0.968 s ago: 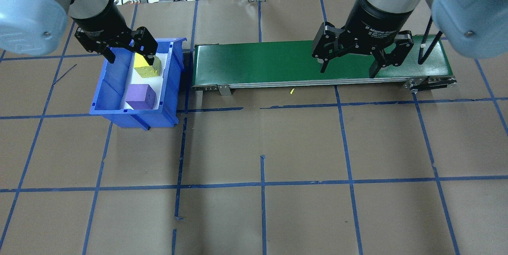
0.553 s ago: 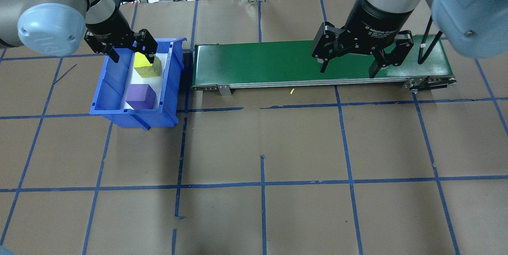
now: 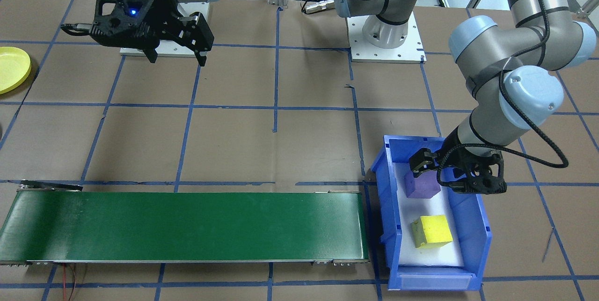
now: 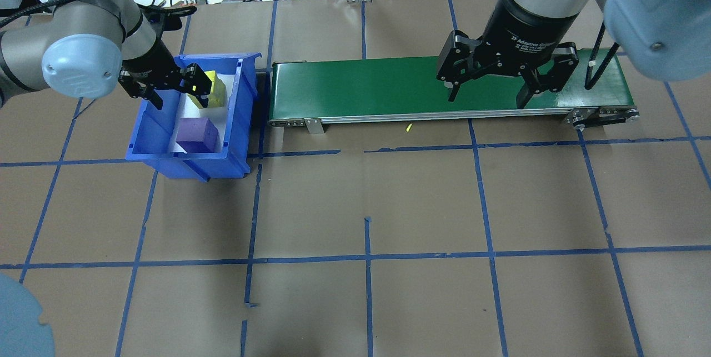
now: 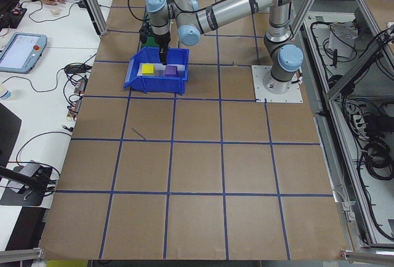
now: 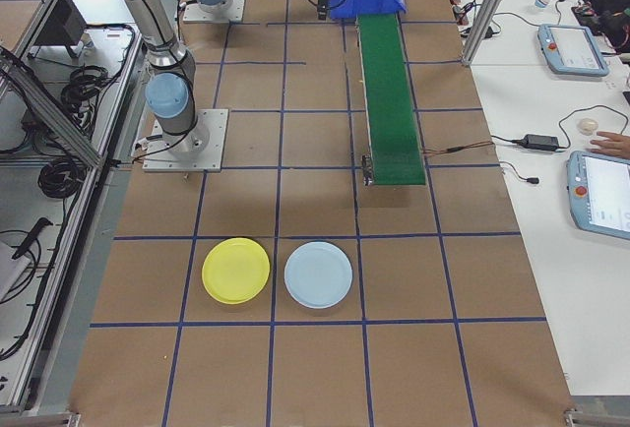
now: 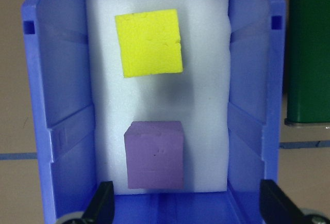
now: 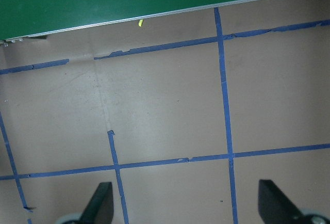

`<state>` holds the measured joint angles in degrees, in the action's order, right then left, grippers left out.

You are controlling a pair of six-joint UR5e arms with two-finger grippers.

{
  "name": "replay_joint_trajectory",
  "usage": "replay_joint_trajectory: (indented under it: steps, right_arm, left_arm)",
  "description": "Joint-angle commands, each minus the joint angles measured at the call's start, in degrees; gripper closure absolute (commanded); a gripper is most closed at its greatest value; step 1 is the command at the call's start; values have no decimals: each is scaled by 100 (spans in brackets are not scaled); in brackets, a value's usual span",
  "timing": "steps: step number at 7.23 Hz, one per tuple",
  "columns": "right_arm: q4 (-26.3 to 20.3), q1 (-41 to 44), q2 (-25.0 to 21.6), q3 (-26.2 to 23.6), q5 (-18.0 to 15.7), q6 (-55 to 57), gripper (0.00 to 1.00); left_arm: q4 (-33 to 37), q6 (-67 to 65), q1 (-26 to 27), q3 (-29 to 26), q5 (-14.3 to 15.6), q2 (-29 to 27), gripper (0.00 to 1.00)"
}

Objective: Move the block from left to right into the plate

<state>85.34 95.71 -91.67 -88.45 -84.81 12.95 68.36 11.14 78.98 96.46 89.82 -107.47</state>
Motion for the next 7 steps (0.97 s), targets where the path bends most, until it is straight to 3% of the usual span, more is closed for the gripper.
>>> replay_joint_trajectory:
  steps: [1, 3, 4, 5, 7]
  right_arm:
    - [0, 0, -9, 3, 0, -3, 0]
    - [-9, 0, -9, 3, 0, -3, 0]
    - [0, -9, -17, 3, 0, -12, 0]
    - [0, -9, -26, 3, 0, -3, 0]
    - [-9, 0, -35, -15, 0, 5, 0]
  left_arm:
    - [-375, 29, -58, 198, -34, -238, 0]
    - [-446, 37, -58, 390, -43, -493, 1]
    - [-620, 64, -58, 461, -9, -555, 10]
    - [-692, 73, -58, 549, 18, -565, 38]
    - [-640, 73, -58, 418, 18, -495, 70]
